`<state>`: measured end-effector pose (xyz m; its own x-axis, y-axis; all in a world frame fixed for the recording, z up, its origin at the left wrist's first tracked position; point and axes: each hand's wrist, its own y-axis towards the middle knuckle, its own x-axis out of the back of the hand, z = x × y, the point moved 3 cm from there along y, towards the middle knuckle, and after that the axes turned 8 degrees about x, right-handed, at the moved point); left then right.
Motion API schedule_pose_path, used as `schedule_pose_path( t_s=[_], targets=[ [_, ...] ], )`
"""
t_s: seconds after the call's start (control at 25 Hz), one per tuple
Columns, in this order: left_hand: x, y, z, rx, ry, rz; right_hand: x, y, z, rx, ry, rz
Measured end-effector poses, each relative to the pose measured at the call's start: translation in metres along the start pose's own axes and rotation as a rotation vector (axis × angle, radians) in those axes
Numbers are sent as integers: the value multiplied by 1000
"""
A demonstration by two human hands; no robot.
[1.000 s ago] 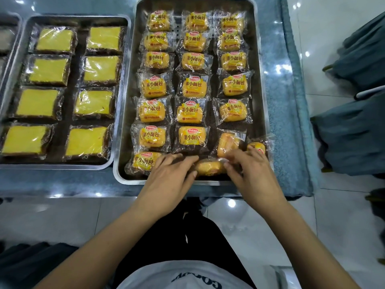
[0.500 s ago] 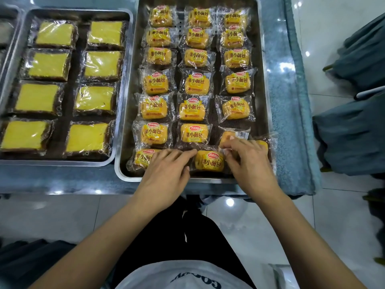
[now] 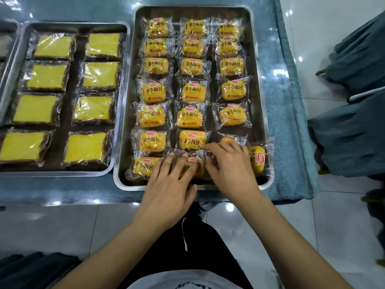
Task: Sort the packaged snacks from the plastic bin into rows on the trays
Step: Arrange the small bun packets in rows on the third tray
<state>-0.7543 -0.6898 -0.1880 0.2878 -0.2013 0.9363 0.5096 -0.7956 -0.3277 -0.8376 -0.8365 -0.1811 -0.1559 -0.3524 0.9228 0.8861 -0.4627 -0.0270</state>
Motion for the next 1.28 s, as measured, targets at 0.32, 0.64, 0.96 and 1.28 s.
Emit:
schedule_pose_path(
  t_s=[0.32, 0.64, 0.96, 1.28],
  targets=[
    [-8, 2, 6, -17, 20, 32, 15, -21, -44, 43, -230, 73],
    [-6, 1, 5, 1, 6, 18, 5, -9, -41, -38, -206, 12],
    [2, 6, -2, -9, -12, -32, 34, 10, -62, -274, 162, -159],
    [20, 29, -48, -173, -97, -118, 32, 12, -79, -372, -89, -124]
  ],
)
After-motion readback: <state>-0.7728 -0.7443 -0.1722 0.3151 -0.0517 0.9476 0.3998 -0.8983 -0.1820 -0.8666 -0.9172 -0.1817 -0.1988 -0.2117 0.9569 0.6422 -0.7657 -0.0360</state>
